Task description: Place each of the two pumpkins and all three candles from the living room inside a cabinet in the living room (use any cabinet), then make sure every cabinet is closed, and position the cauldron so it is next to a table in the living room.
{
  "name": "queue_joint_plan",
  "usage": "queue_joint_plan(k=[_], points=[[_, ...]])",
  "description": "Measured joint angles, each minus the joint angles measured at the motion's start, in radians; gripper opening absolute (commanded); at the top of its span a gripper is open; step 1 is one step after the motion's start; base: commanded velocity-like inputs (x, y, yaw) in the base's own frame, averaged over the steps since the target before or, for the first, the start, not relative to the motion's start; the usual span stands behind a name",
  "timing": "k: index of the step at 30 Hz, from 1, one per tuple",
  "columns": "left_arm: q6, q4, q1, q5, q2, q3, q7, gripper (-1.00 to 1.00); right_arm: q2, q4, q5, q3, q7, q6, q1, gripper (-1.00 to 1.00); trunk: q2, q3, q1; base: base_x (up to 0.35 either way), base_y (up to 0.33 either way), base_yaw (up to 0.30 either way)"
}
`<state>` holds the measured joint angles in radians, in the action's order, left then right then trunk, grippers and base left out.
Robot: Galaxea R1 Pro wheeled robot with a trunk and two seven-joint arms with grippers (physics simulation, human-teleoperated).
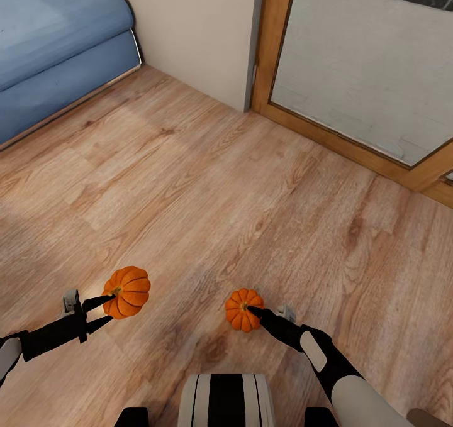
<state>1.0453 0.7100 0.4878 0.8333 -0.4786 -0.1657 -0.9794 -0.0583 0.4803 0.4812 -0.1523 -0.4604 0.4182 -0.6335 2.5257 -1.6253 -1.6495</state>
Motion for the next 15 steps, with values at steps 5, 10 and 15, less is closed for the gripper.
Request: queue_joint_plan(k=[5,10,15], points=[[0.0,0.0,0.0,0.001,0.0,0.0,0.0,-1.0,0.0,0.0,0.0,0.0,0.0,-0.001,0.0,-1.0,0.0,0.0,0.0,0.0,0.0,0.0],[0.001,0.0,0.0,0.006,0.0,-0.001,-0.001,-1.0,0.0,0.0,0.0,-0.002,0.0,-0.002,0.0,-1.0,0.0,0.008,0.001,0.0,0.0,0.0],[0.001,0.0,0.0,0.007,0.0,-0.001,-0.001,-1.0,0.0,0.0,0.0,-0.003,0.0,-0.003,0.0,-1.0,-0.002,0.027,0.003,0.0,0.0,0.0]])
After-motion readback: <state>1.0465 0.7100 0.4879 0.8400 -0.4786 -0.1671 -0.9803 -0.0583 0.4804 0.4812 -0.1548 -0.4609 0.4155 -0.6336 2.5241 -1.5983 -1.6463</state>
